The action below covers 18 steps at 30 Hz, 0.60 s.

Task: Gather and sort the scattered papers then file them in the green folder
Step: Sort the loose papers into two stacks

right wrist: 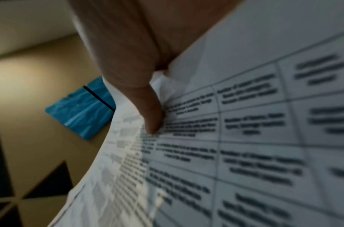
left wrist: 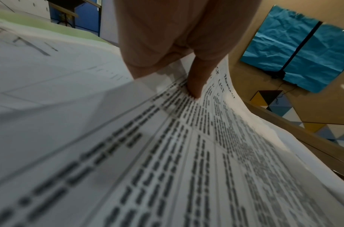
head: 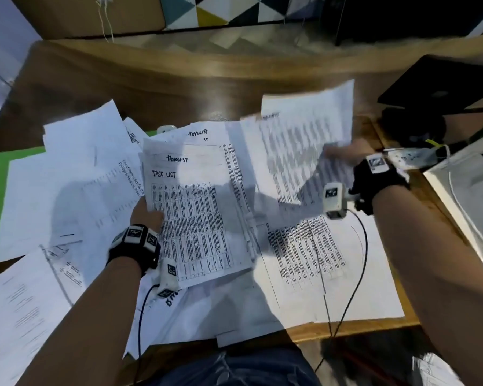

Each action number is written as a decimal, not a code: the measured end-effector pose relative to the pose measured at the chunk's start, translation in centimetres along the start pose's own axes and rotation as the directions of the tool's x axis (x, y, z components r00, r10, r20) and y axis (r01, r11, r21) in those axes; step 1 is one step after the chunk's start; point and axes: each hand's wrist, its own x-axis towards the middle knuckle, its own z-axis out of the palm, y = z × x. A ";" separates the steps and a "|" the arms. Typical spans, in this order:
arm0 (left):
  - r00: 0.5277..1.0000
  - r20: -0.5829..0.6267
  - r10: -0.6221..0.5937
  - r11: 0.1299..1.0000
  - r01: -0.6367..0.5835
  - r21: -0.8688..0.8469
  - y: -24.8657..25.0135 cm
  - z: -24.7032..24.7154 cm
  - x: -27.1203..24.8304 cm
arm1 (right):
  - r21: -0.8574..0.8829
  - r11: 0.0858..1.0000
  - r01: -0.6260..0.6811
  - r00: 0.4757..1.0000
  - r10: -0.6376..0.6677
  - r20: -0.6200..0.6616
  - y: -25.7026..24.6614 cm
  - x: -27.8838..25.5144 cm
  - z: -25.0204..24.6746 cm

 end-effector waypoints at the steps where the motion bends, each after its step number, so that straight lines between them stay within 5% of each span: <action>1: 1.000 -0.014 0.006 1.000 -0.006 0.007 -0.3 -0.2 0.0 | -0.131 0.990 -0.049 0.996 0.058 0.073 1.7 -0.5 1.0; 5: 0.999 -0.047 0.004 0.999 -0.002 0.039 -1.8 -1.2 -0.1 | -0.359 0.918 -0.169 0.974 0.210 0.079 7.6 -2.9 4.5; 14: 1.000 -0.029 0.007 1.000 -0.006 0.028 -3.1 -1.4 -0.4 | -0.455 0.841 -0.294 0.949 0.315 -0.032 11.2 -7.2 8.3; 18: 1.000 -0.018 0.010 0.998 -0.009 0.056 -3.4 -1.3 -0.2 | -0.273 0.895 -0.352 0.930 0.367 0.002 11.5 -7.5 9.3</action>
